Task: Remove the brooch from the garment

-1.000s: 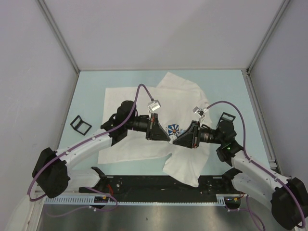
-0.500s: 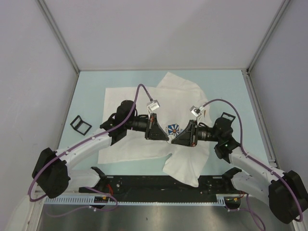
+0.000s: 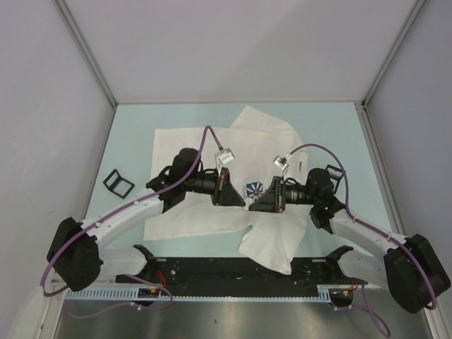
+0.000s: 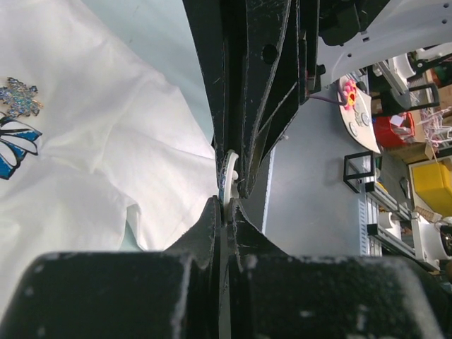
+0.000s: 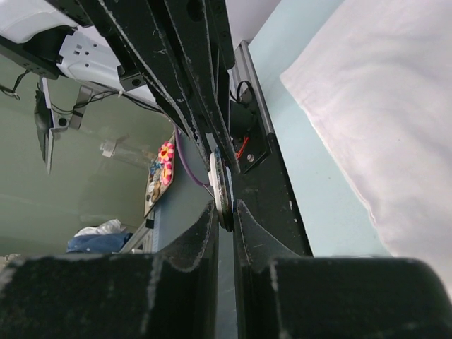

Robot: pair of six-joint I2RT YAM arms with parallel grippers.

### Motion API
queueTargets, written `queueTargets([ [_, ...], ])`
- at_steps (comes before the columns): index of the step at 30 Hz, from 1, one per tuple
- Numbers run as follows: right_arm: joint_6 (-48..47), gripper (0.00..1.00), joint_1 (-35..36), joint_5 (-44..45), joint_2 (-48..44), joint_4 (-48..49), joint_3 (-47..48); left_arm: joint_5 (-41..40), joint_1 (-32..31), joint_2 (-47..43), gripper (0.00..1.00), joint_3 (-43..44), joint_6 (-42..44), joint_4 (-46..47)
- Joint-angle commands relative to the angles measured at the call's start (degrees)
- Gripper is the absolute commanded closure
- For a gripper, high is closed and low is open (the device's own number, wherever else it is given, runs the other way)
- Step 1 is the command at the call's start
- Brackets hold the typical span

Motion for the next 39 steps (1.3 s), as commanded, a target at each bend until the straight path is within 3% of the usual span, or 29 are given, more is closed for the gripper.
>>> queueTargets([
  [1, 2.87, 1.0, 0.06, 3.51, 2.15, 2.65, 3.83, 0.32, -1.87, -1.97, 1.0, 3.24, 3.24, 0.19],
  [23, 6.04, 0.95, 0.59, 6.77, 8.13, -4.02, 7.16, -3.9, -5.03, -2.76, 1.0, 5.97, 9.13, -7.81],
  [35, 4.72, 0.8, 1.99, 8.52, 9.63, -6.93, 9.36, -6.36, -6.26, -2.67, 1.0, 6.93, 11.24, -10.71],
  [39, 5.16, 0.84, 2.35, 10.54, 9.37, -7.36, 9.98, -6.62, -6.7, -2.85, 1.0, 7.02, 11.5, -11.24],
])
